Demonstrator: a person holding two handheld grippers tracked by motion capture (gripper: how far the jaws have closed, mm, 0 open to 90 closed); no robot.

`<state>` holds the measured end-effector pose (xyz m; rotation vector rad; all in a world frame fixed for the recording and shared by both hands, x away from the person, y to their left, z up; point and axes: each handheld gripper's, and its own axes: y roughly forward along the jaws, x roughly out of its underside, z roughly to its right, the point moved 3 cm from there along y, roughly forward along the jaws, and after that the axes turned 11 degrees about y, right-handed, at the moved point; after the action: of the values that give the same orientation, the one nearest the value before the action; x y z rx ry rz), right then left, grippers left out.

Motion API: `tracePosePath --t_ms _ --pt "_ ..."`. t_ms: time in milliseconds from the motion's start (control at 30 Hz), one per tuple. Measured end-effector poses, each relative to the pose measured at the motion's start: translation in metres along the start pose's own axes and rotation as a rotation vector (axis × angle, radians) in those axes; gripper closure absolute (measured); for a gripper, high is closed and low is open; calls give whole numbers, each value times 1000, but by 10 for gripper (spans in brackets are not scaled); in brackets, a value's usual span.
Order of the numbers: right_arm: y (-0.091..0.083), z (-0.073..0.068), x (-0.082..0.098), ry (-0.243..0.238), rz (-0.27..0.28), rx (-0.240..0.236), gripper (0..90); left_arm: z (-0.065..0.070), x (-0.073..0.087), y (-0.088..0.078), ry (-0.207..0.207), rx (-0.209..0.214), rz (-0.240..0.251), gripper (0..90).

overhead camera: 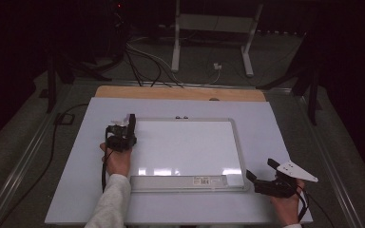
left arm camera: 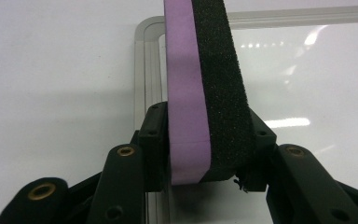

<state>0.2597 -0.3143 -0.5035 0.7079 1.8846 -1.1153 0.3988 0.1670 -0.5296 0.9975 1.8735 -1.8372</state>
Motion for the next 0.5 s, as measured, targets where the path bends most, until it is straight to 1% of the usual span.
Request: tracePosePath --t_ms 33,67,133,200,300,333,367,400,467,500 --pt "0 0 0 -1 0 0 1 -1 0 0 -2 5 6 601" --pt "0 0 0 -1 1 0 1 -2 0 0 -4 6 11 561" --pt "0 0 0 1 1 1 1 -4 -1 -3 -21 26 44 481" --pt "-1 1 0 5 4 2 1 -5 -3 -10 -15 35 86 397" --pt "-1 1 0 6 5 2 1 -6 -6 -21 21 70 134 266" --pt "-1 1 0 4 5 2 1 -6 -6 -25 33 81 148 236" --pt "-1 0 0 4 5 1 0 -6 -7 -30 41 86 167 195" --pt "-1 0 0 3 5 0 1 -6 -7 -34 53 95 185 167" --pt "-1 0 -1 -1 8 -1 1 -7 -7 -43 59 130 220 144" --pt "-1 0 -1 0 9 0 1 -8 -7 -48 70 142 235 106"
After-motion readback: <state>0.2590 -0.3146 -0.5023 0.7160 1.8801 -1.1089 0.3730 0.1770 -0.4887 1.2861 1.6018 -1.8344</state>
